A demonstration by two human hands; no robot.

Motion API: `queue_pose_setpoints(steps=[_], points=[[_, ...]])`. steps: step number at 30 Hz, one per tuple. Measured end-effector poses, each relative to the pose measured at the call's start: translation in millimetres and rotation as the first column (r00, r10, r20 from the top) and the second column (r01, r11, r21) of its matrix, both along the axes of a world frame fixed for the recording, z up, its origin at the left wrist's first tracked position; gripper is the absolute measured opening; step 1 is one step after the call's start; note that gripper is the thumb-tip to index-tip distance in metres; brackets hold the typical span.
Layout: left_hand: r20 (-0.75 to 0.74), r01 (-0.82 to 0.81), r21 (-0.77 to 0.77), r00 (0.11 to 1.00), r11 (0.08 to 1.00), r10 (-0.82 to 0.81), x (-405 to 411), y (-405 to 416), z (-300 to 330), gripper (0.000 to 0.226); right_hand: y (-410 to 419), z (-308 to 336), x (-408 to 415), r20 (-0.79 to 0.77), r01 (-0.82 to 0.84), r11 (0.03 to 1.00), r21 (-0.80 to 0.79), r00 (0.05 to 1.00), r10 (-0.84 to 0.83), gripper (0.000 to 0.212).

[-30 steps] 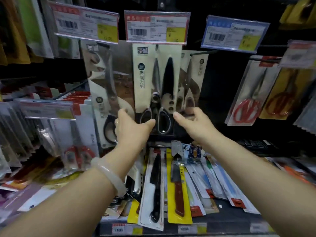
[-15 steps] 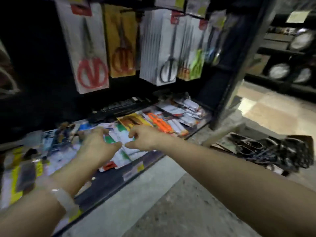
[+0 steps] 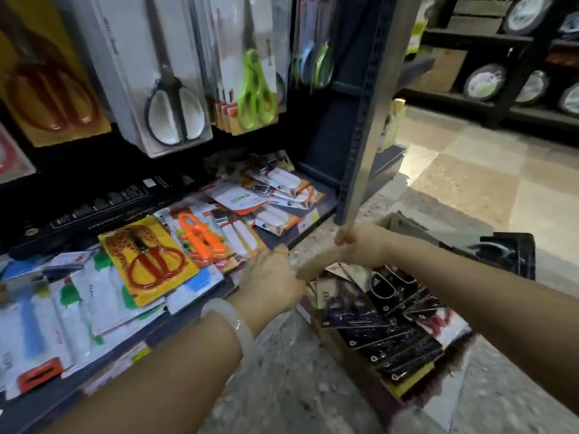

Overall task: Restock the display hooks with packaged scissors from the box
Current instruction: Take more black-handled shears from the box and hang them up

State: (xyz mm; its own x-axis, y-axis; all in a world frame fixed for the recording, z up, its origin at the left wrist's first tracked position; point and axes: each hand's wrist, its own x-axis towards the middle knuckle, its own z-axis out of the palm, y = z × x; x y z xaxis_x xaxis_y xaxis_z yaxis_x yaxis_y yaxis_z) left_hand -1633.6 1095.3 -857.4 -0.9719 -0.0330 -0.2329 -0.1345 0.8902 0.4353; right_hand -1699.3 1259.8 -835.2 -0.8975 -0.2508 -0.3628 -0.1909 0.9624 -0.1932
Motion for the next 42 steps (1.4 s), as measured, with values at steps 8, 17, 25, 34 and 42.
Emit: queue_pose_setpoints(steps=[8, 17, 25, 34, 42], points=[[0.157, 0.154, -0.099, 0.978, 0.983, -0.138, -49.3, 100.2, -40.5, 0.053, 106.1, -27.4, -32.3, 0.084, 0.229, 0.973, -0.004, 0.97, -0.228, 0.054], [0.264, 0.212, -0.126, 0.949, 0.969, -0.173, -62.7, 120.5, -71.5, 0.044, 111.3, -53.4, -48.7, 0.183, 0.345, 0.939, 0.012, 0.922, -0.341, 0.06], [0.338, -0.165, 0.464, 0.941, 0.871, -0.002, -70.4, 122.3, -53.9, 0.059, 122.5, -30.1, -44.3, 0.214, 0.541, 0.742, -0.395, 0.84, -0.499, 0.034], [0.576, -0.578, 0.815, 0.816, 0.04, 0.042, -87.1, 118.5, -23.0, 0.014, 101.2, -19.1, -34.8, 0.357, 0.457, 0.442, -0.772, 0.887, -0.294, 0.033], [0.418, -0.541, 0.801, 0.811, 0.255, 0.409, -86.1, 65.0, -47.2, 0.022, 132.3, -71.3, -49.6, 0.138, 0.407, 0.914, 0.007, 0.905, -0.404, 0.073]])
